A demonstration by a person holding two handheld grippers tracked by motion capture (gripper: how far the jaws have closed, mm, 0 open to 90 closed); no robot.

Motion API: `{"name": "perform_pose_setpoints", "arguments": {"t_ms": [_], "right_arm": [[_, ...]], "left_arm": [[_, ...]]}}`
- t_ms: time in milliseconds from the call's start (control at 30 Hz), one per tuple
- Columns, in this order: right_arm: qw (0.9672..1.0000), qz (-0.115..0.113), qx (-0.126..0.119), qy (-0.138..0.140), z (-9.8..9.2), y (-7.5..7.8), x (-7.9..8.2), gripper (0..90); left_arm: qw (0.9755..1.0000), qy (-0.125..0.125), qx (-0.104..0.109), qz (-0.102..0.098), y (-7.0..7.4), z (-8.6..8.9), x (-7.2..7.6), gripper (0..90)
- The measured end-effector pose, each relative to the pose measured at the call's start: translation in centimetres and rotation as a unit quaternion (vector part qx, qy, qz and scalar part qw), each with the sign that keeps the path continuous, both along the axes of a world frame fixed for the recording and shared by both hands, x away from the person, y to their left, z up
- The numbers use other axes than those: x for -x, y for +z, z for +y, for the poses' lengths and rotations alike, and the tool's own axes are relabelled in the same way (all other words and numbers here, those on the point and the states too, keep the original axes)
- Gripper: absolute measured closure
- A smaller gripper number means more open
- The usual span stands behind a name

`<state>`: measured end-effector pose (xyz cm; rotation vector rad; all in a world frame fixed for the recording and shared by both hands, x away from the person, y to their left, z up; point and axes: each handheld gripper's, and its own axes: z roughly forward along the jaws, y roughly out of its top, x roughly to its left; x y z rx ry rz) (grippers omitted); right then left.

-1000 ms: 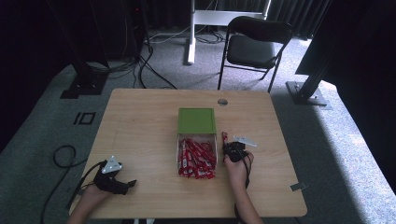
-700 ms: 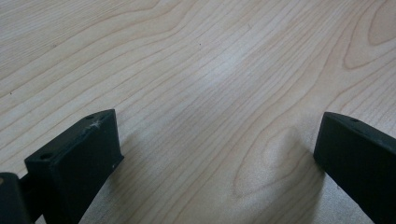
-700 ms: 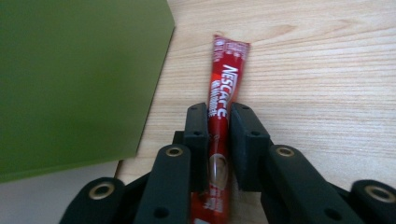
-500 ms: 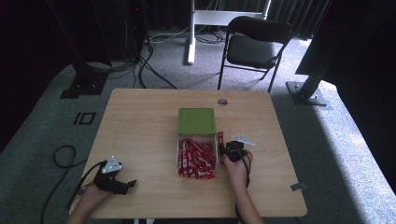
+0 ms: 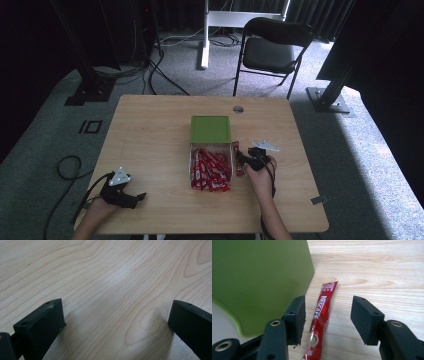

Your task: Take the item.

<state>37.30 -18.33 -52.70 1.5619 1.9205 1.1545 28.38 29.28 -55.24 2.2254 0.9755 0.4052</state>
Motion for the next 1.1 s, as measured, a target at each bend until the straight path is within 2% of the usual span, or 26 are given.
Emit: {"name": "perform_pose_setpoints", "arguments": {"t_ms": [100,133,333,400,733,800,1033,1100], "right_arm": [[1.0000,0.001,-0.005,0.005,-0.4,0.1,0.1,43.0],[1.0000,-0.001,0.005,0.005,-0.7,0.1,0.2,41.2],[0.9999,-0.013,-0.007,-0.007,-1.4,0.1,0.4,35.1],[0.9998,-0.020,-0.001,-0.008,-2.4,0.2,0.7,31.4],[0.9997,-0.018,0.008,-0.014,-4.8,0.0,1.5,23.4],[0.9997,-0.012,0.018,0.005,-5.6,-0.3,1.9,18.2],[0.9998,-0.005,0.019,-0.003,-6.9,-0.8,2.7,20.2],[0.9997,-0.004,0.022,0.002,-7.5,-1.1,3.2,19.4]], "left_arm": [[1.0000,0.000,0.000,0.000,0.0,0.0,0.0,1.4],[1.0000,0.000,0.000,0.000,0.0,0.0,0.0,1.4],[1.0000,0.000,0.000,0.000,0.0,0.0,0.0,1.4],[1.0000,0.000,0.000,0.000,0.0,0.0,0.0,1.4],[1.0000,0.000,0.000,0.000,0.0,0.0,0.0,1.4],[1.0000,0.000,0.000,0.000,0.0,0.0,0.0,1.4],[1.0000,0.000,0.000,0.000,0.0,0.0,0.0,1.4],[1.0000,0.000,0.001,0.001,0.0,0.0,0.0,1.4]]}}
